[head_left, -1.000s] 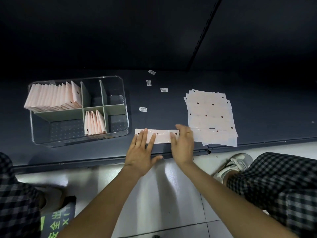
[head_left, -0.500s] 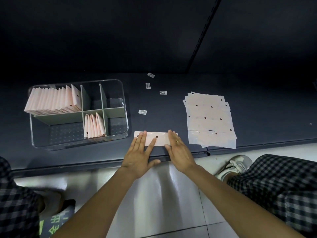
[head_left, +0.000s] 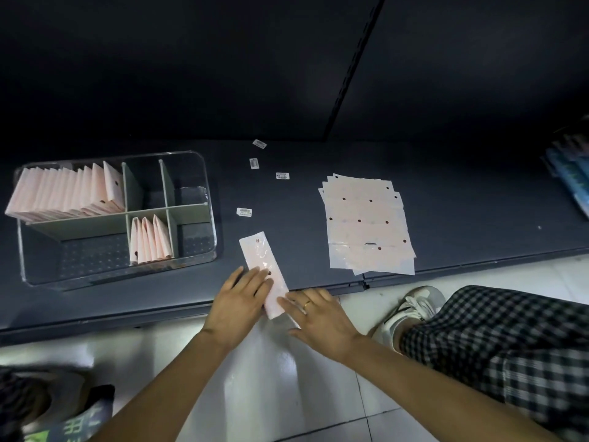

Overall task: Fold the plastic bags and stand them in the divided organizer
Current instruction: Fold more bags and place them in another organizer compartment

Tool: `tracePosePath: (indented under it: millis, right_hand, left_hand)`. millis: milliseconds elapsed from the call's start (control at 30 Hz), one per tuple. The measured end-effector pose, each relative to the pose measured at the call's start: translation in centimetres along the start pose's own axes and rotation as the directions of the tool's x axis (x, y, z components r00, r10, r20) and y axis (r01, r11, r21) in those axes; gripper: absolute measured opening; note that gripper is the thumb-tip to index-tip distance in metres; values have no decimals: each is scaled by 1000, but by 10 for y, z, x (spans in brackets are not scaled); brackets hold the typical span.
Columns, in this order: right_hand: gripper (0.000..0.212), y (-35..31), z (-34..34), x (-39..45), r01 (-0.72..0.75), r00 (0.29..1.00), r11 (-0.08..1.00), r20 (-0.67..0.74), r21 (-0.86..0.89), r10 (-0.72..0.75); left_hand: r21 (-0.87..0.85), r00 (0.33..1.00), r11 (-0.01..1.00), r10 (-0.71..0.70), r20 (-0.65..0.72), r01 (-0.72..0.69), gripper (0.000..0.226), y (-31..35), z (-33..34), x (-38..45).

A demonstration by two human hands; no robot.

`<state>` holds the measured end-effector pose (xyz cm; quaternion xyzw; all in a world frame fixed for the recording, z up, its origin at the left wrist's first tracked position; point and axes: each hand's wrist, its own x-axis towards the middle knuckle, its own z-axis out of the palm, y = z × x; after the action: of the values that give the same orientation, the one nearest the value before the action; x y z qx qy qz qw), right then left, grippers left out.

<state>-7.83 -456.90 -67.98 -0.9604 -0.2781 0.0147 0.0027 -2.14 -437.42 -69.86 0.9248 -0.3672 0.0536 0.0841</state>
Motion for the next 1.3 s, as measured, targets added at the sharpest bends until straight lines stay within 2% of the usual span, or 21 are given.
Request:
tracePosePath:
  millis: [67, 167, 267, 367, 433, 533, 667, 767, 833, 900, 1000, 1200, 1267, 1300]
  right_hand:
    - [66, 0, -6, 6, -16, 1000, 998, -10, 65, 17]
    - [73, 6, -12, 19, -86, 996, 981, 49, 171, 79]
    - [65, 11, -10, 31, -142, 985, 948, 133, 284, 108]
    - [46, 11, -4, 41, -199, 980, 907, 102, 370, 173]
    - [38, 10, 1, 46, -232, 972, 861, 74, 452, 223]
    - [32, 10, 3, 52, -314, 940, 752, 81, 580, 331]
    - [24, 8, 1, 65, -397, 894, 645, 116, 653, 433]
    - [18, 7, -3, 75, -480, 807, 448, 180, 754, 562]
    - [15, 8, -5, 81, -508, 765, 363, 215, 781, 607]
    - [18, 8, -4, 86, -541, 723, 297, 256, 787, 642]
    - [19, 8, -1, 94, -613, 658, 229, 328, 756, 677]
    - [26, 16, -1, 107, -739, 591, 228, 447, 634, 672]
    - [25, 16, -2, 109, -752, 584, 232, 459, 617, 670]
    - [24, 16, -2, 109, -756, 577, 226, 462, 615, 673]
  left_hand:
    - [-31, 998, 1000, -7, -60, 5, 47, -2, 4, -4]
    - [-90, 992, 996, -17, -124, 6, 22, -3, 6, -7]
    - [-146, 988, 988, -65, -143, 44, 12, -1, 5, -7]
    - [-275, 982, 952, -167, -88, 137, 32, 1, 5, -7]
    - [-369, 961, 902, -267, -71, 223, 35, 3, 4, -6]
    - [-520, 906, 776, -423, -10, 356, 24, 5, 2, -3]
    - [-632, 864, 651, -501, 58, 420, 7, 4, -2, -2]
    - [-721, 794, 495, -595, 126, 485, 12, 2, -5, 4]
    - [-727, 761, 444, -628, 164, 524, 13, 2, -5, 11]
    - [-701, 720, 436, -676, 159, 564, 7, 2, -2, 15]
    - [-670, 617, 377, -771, 155, 639, 16, 1, 0, 17]
    - [-594, 585, 388, -792, 176, 704, 25, 2, -3, 26]
    - [-519, 624, 491, -774, 108, 699, 30, 5, -7, 23]
    - [-466, 688, 593, -724, 49, 657, 33, 7, -9, 21]
